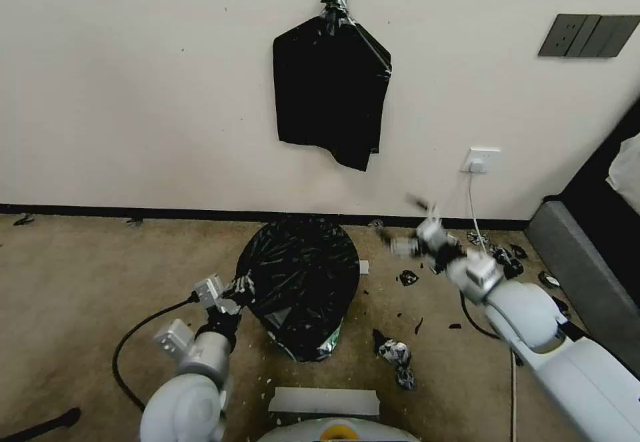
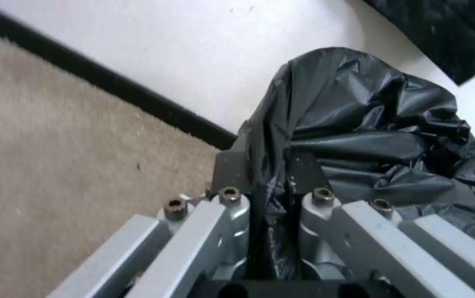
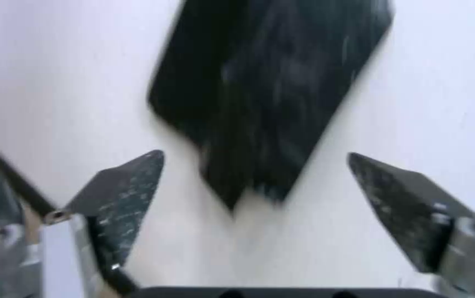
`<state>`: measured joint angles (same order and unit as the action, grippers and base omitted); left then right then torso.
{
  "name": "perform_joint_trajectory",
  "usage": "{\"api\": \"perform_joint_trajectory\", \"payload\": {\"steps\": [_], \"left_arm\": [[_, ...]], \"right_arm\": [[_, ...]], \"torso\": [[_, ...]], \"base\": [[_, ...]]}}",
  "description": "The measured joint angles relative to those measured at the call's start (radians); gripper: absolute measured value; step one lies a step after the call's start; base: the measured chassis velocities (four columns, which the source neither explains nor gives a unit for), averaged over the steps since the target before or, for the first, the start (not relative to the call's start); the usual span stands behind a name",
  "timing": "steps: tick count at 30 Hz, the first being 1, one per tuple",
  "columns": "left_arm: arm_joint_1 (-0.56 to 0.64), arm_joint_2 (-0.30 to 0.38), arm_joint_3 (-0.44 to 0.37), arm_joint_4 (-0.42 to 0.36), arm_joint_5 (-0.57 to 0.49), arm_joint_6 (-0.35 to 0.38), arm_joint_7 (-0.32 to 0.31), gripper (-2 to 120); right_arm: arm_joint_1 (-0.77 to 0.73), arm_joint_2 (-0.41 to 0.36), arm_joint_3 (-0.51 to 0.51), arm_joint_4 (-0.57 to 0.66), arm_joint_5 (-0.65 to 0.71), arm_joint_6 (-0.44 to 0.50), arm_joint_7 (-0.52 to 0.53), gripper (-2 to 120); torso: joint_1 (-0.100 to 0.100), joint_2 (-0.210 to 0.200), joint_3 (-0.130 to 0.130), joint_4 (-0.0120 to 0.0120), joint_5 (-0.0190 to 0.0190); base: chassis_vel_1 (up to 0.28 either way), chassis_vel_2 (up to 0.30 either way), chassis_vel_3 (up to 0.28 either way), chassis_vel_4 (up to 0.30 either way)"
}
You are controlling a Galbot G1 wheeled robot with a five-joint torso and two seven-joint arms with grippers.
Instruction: Place a trash bag onto the trash bin.
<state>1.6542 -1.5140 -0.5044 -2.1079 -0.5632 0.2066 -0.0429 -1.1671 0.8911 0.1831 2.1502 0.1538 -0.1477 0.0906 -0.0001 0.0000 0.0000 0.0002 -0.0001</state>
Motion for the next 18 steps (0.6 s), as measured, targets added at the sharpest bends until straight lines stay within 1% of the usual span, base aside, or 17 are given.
{"api": "perform_joint_trajectory", "payload": {"steps": [1, 3, 4, 6, 7, 9, 10, 11, 12, 13, 14, 15, 16, 17, 18], "left_arm": [[0.000, 0.000, 0.000, 0.000, 0.000, 0.000, 0.000, 7], [0.007, -0.002, 0.017, -0.010, 0.086, -0.018, 0.016, 7], [0.007, -0.002, 0.017, -0.010, 0.086, -0.018, 0.016, 7], [0.011, -0.009, 0.031, -0.016, 0.165, -0.035, 0.032, 7], [0.011, -0.009, 0.031, -0.016, 0.165, -0.035, 0.032, 7], [0.018, -0.017, 0.037, -0.011, 0.272, -0.067, 0.060, 7], [0.022, -0.019, 0.042, -0.008, 0.297, -0.076, 0.067, 7], [0.026, -0.021, 0.047, -0.007, 0.312, -0.081, 0.070, 7], [0.026, -0.021, 0.047, -0.007, 0.312, -0.081, 0.070, 7], [0.031, -0.026, 0.054, -0.006, 0.330, -0.086, 0.074, 7], [0.031, -0.026, 0.054, -0.006, 0.330, -0.086, 0.074, 7], [0.035, -0.033, 0.060, -0.002, 0.362, -0.098, 0.086, 7], [0.040, -0.044, 0.065, 0.007, 0.422, -0.124, 0.104, 7], [0.040, -0.044, 0.065, 0.007, 0.422, -0.124, 0.104, 7], [0.041, -0.045, 0.066, 0.007, 0.427, -0.126, 0.105, 7]], "right_arm": [[0.000, 0.000, 0.000, 0.000, 0.000, 0.000, 0.000, 84], [0.014, -0.024, -0.044, 0.090, -0.006, -0.093, 0.005, 75], [0.014, -0.024, -0.044, 0.090, -0.006, -0.093, 0.005, 75], [0.037, -0.058, -0.090, 0.130, 0.000, -0.164, -0.011, 65], [0.037, -0.058, -0.090, 0.130, 0.000, -0.164, -0.011, 65], [0.083, -0.095, -0.156, 0.147, 0.032, -0.239, -0.027, 57], [0.104, -0.107, -0.185, 0.149, 0.048, -0.273, -0.030, 50], [0.129, -0.117, -0.221, 0.149, 0.069, -0.316, -0.033, 46], [0.129, -0.117, -0.221, 0.149, 0.069, -0.316, -0.033, 46], [0.154, -0.123, -0.259, 0.148, 0.089, -0.364, -0.036, 41], [0.154, -0.123, -0.259, 0.148, 0.089, -0.364, -0.036, 41], [0.183, -0.124, -0.306, 0.139, 0.104, -0.413, -0.034, 32], [0.229, -0.104, -0.390, 0.108, 0.129, -0.489, -0.018, 21], [0.229, -0.104, -0.390, 0.108, 0.129, -0.489, -0.018, 21], [0.235, -0.101, -0.403, 0.102, 0.135, -0.498, -0.015, 17]], "torso": [[0.000, 0.000, 0.000, 0.0000, 0.0000], [0.000, 0.000, 0.000, -0.0001, 0.0000], [0.000, 0.000, 0.000, -0.0001, 0.0000], [0.000, 0.000, 0.000, -0.0003, -0.0001], [0.000, 0.000, 0.000, -0.0003, -0.0001], [0.000, 0.000, 0.000, -0.0002, 0.0002], [0.000, 0.000, 0.000, -0.0002, 0.0001], [0.000, 0.000, 0.000, 0.0000, 0.0000], [0.000, 0.000, 0.000, 0.0000, 0.0000], [0.000, 0.000, 0.000, 0.0000, 0.0001], [0.000, 0.000, 0.000, 0.0000, 0.0001], [0.000, 0.000, 0.000, -0.0002, -0.0001], [0.000, 0.000, 0.000, -0.0002, 0.0001], [0.000, 0.000, 0.000, -0.0002, 0.0001], [0.000, 0.000, 0.000, -0.0001, 0.0001]], "base": [[0.000, 0.000, 0.000, 0.000], [0.000, 0.000, 0.000, 0.000], [0.000, 0.000, 0.000, 0.000], [0.000, 0.000, 0.000, 0.000], [0.000, 0.000, 0.000, 0.000], [0.000, 0.000, 0.000, 0.000], [0.000, 0.000, 0.000, 0.000], [0.000, 0.000, 0.000, 0.000], [0.000, 0.000, 0.000, 0.000], [0.000, 0.000, 0.000, 0.000], [0.000, 0.000, 0.000, 0.000], [0.000, 0.000, 0.000, 0.000], [0.000, 0.000, 0.000, 0.000], [0.000, 0.000, 0.000, 0.000], [0.000, 0.000, 0.000, 0.000]]}}
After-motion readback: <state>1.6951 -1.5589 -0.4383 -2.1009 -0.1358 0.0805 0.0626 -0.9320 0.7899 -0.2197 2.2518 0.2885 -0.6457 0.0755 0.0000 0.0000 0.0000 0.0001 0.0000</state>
